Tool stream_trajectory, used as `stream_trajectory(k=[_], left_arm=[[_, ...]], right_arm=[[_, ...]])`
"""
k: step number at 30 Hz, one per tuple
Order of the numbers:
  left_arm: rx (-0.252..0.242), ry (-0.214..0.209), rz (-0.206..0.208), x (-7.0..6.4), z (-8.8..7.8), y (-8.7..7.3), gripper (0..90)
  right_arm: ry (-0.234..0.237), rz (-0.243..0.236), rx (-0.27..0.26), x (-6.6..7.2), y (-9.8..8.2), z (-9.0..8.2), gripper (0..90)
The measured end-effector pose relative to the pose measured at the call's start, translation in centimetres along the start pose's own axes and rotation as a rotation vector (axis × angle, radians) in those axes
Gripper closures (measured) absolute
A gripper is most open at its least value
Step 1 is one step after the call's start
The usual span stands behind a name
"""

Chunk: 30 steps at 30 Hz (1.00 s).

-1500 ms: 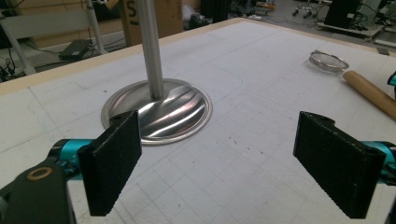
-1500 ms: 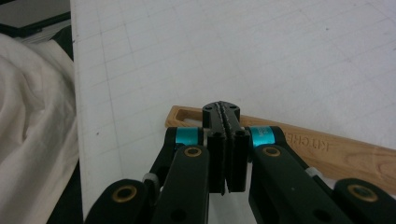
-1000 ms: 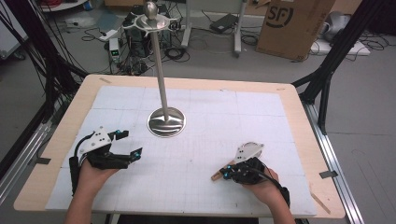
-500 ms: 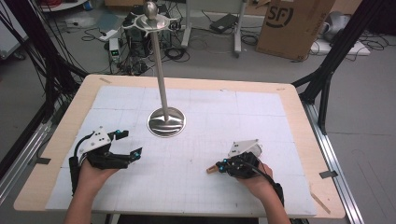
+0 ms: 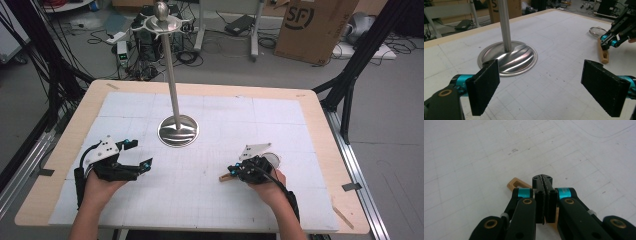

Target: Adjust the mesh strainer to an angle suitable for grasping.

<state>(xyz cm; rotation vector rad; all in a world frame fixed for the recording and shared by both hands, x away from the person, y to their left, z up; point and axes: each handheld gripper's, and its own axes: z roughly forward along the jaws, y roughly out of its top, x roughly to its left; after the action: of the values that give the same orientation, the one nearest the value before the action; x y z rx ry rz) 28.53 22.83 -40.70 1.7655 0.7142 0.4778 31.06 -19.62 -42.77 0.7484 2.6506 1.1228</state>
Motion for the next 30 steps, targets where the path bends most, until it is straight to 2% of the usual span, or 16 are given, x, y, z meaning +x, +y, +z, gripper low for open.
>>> stream_trajectory(k=[2, 5, 12, 16, 18, 21, 26, 30], left_arm=[[0.000, 0.000, 0.000, 0.0, 0.0, 0.0, 15.9], [-0.005, 0.001, -0.004, 0.0, -0.1, 0.0, 15.9], [0.000, -0.001, -0.003, 0.0, 0.0, -0.1, 15.9], [0.000, 0.001, -0.003, 0.0, 0.0, 0.0, 16.0], [0.000, 0.001, -0.004, 0.0, 0.0, -0.1, 16.0], [0.001, 0.001, -0.004, 0.0, 0.0, -0.1, 16.0], [0.003, 0.002, -0.004, 0.1, 0.0, -0.1, 16.0], [0.004, 0.001, -0.006, 0.1, 0.1, -0.2, 16.0]], right_arm=[[-0.009, 0.004, 0.012, 0.0, 0.2, 0.3, 89.3], [-0.006, -0.003, -0.009, 0.0, 0.5, 0.2, 89.3], [0.024, -0.017, -0.020, 0.8, 0.2, -0.8, 89.3], [0.042, -0.023, -0.016, 1.3, -0.1, -1.0, 89.2], [0.054, -0.026, 0.008, 1.4, -0.3, -0.5, 89.3], [0.056, -0.037, 0.031, 1.4, -0.3, 0.0, 89.3], [0.050, -0.024, 0.024, 1.0, -0.1, 0.4, 89.3], [0.017, 0.000, 0.037, 0.2, 0.2, 1.0, 89.3]])
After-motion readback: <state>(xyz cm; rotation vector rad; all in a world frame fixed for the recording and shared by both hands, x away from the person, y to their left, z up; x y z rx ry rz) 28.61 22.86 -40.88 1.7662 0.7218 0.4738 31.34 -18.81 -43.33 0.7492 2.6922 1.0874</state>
